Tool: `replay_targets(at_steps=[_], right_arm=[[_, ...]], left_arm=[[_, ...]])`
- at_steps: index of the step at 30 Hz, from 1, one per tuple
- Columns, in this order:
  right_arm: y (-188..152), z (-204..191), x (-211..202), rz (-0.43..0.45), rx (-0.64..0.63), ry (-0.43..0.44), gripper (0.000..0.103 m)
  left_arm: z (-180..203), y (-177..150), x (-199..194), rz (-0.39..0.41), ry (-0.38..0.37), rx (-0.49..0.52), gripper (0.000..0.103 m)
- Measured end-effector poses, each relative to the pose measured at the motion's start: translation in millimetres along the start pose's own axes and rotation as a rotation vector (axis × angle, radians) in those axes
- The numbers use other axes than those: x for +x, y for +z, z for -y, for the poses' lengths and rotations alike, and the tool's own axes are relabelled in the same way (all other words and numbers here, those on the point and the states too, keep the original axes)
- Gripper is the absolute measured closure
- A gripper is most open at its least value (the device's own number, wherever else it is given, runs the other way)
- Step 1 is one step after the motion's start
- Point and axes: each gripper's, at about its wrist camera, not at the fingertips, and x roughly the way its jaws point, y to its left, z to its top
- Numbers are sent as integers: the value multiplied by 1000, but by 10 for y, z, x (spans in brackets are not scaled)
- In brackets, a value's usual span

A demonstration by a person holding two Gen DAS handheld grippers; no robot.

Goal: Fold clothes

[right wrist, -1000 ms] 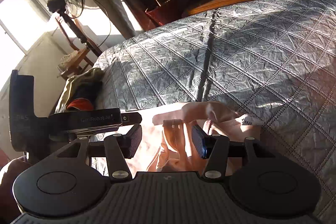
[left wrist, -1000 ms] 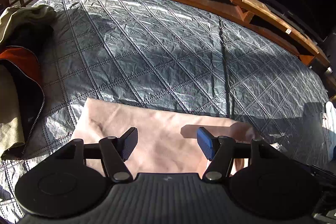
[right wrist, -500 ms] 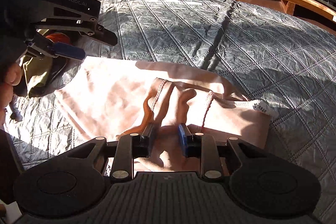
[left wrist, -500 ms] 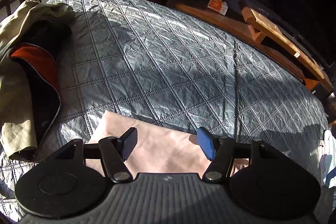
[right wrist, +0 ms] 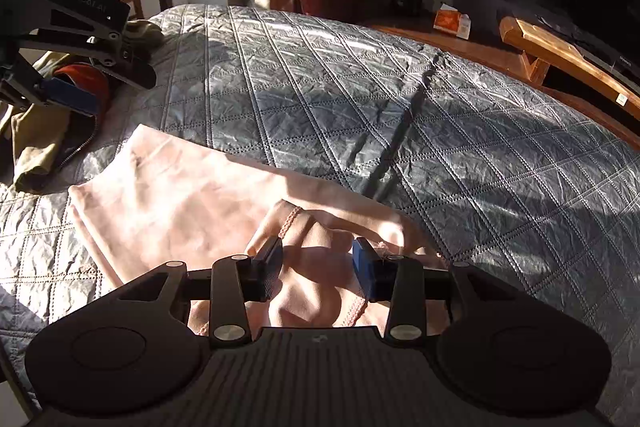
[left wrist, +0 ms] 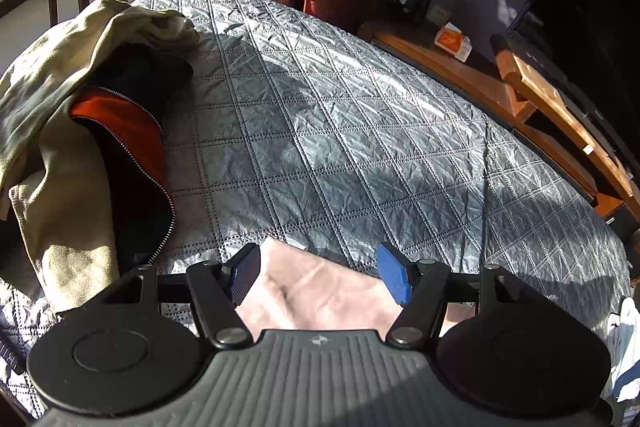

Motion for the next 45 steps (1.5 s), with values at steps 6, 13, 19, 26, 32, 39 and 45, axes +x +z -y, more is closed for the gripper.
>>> replay_targets(at_steps=[6,13,19,26,32,39,45], right_arm=[[44,-728,-87,14,-250,139,34],[27,-1460,96,-30,-424,217,34],[141,-1607,314,-43,-472,163,31],[229,-1664,396,-60,-491,206,58],[216,-1774,385,-73,-507,208,97],[398,-1347,136,34,-215,225,101],[399,-573,-462,182,100,152,101]], left_arm=[[-354,300,-157,57,9,-120,40],[-733,486,-227,86,23,-238,38],[-850,520,-246,88,13,-266,39],[-911,528,-258,86,0,-295,38],[-886,519,-244,83,-8,-290,38],[-849,514,-245,85,-14,-286,37],[-655,449,-184,58,-38,-232,36]])
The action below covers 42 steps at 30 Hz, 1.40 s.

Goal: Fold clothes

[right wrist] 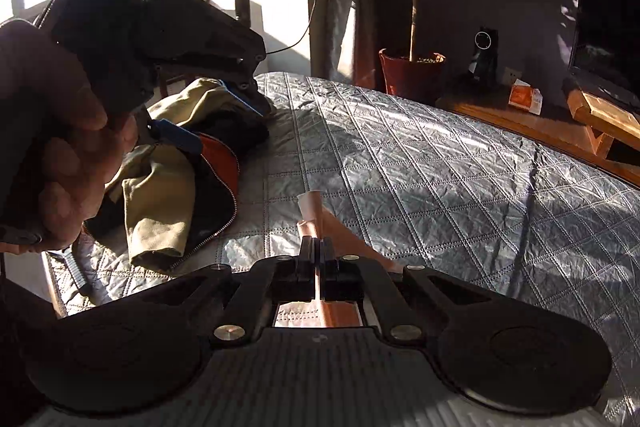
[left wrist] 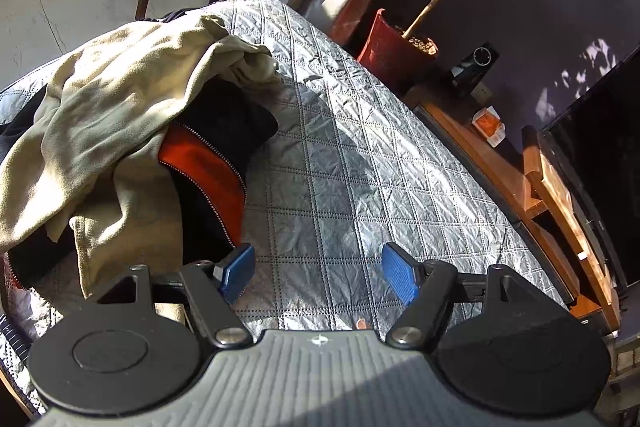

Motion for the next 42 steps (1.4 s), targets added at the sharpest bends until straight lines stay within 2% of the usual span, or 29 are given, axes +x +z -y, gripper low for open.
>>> replay_targets(at_steps=[4,6,9,12,13,16,17,22,24,29,32,33,34,35,36,38,39,40,42], right_arm=[[-166,573,-677,136,240,-113,101],[-353,812,-917,160,347,-172,101],[-731,1105,-1015,122,519,-223,101],[-1103,1281,-929,74,713,-221,101],[-1171,1269,-896,50,730,-210,101],[-1275,1129,-794,-47,695,-161,100],[-1276,1070,-797,-67,661,-155,96],[-988,1079,-947,-9,521,-198,91],[-817,1151,-915,11,462,-198,84],[-484,1424,-419,-40,391,-119,75],[-509,1594,-38,-163,407,-24,63],[-563,1655,63,-193,431,-10,63],[-631,1721,117,-203,461,-12,65],[-709,1790,137,-197,496,-26,72],[-814,1892,134,-182,584,-20,85],[-1066,2117,103,-136,820,31,103],[-1193,2197,91,-116,920,69,103],[-1219,2215,85,-116,940,79,103],[-1128,2166,83,-143,866,59,103]], left_arm=[[166,-126,48,-24,-15,54,36],[246,-192,70,-35,-22,77,36],[381,-309,106,-52,-30,119,36],[538,-462,163,-83,-41,175,36],[586,-516,184,-95,-46,195,36],[748,-699,249,-138,-64,266,36],[795,-747,261,-147,-69,285,36],[916,-847,266,-158,-88,315,36],[946,-878,266,-159,-89,323,35],[1011,-1111,340,-205,-72,375,35],[1077,-1333,354,-227,-67,457,35],[1105,-1428,349,-232,-65,493,35],[1129,-1519,348,-241,-64,526,35],[1150,-1605,351,-252,-62,557,35],[1166,-1680,357,-263,-58,584,35],[1189,-1841,379,-286,-49,638,35],[1201,-1924,390,-298,-44,666,35],[1212,-2007,402,-310,-39,694,35],[1222,-2118,387,-301,-33,730,34]])
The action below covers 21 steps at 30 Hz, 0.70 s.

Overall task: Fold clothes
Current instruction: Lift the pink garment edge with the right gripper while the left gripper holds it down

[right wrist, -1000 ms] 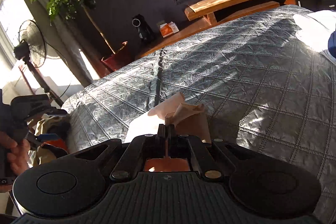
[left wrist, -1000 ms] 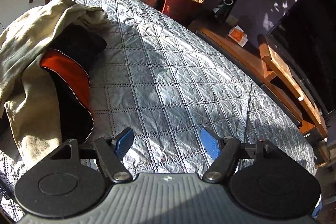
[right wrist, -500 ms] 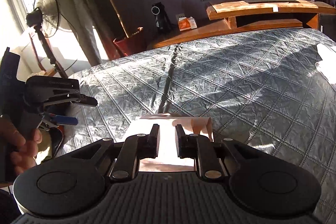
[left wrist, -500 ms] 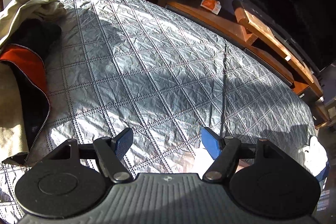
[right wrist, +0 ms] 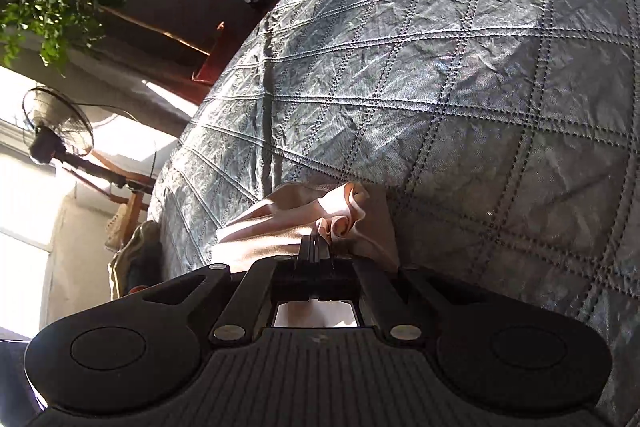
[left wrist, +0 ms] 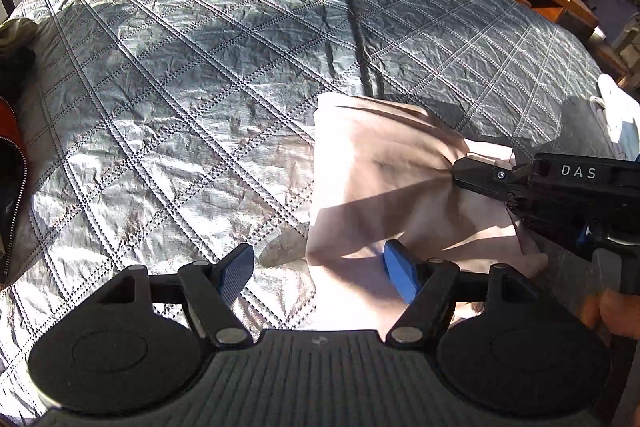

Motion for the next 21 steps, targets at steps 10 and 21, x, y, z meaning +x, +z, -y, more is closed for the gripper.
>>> replay_targets(at_steps=[10,21], right_arm=[[256,-152,10,-17,-155,-64,86],[145,336,-681,86,-18,-93,33]], left_arm=[[339,-126,-115,72,68,208,32],[875,-381,-227,80,-55,590,25]])
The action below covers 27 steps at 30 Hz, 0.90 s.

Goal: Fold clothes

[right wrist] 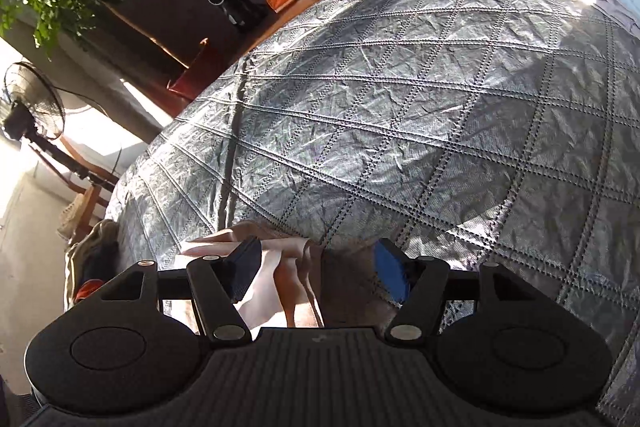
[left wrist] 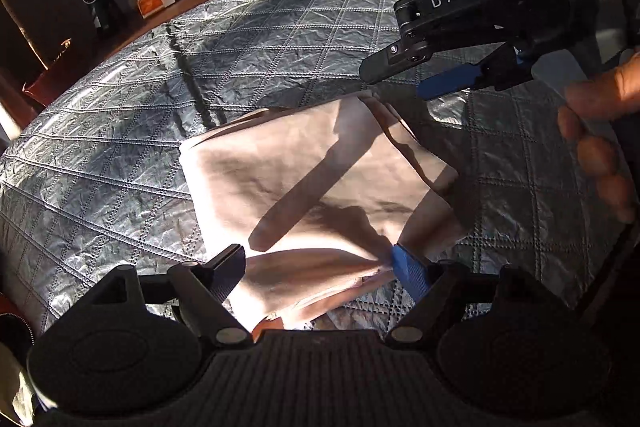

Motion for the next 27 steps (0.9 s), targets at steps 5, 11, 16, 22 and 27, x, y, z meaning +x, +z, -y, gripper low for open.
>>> replay_targets(at_steps=[5,11,16,22,27], right_arm=[[-124,183,-45,-63,78,71,31],[-156,220,20,-123,95,159,26],[-148,226,51,-158,79,211,22],[-51,48,150,-215,-39,200,15],[3,-129,285,-266,-152,224,0]], left_arm=[[-31,50,-140,71,-115,-29,28],[-570,222,-295,129,-158,-177,25],[-877,271,-222,96,-29,-241,25],[-717,154,67,-27,105,-105,26],[-672,47,209,-57,107,-100,20]])
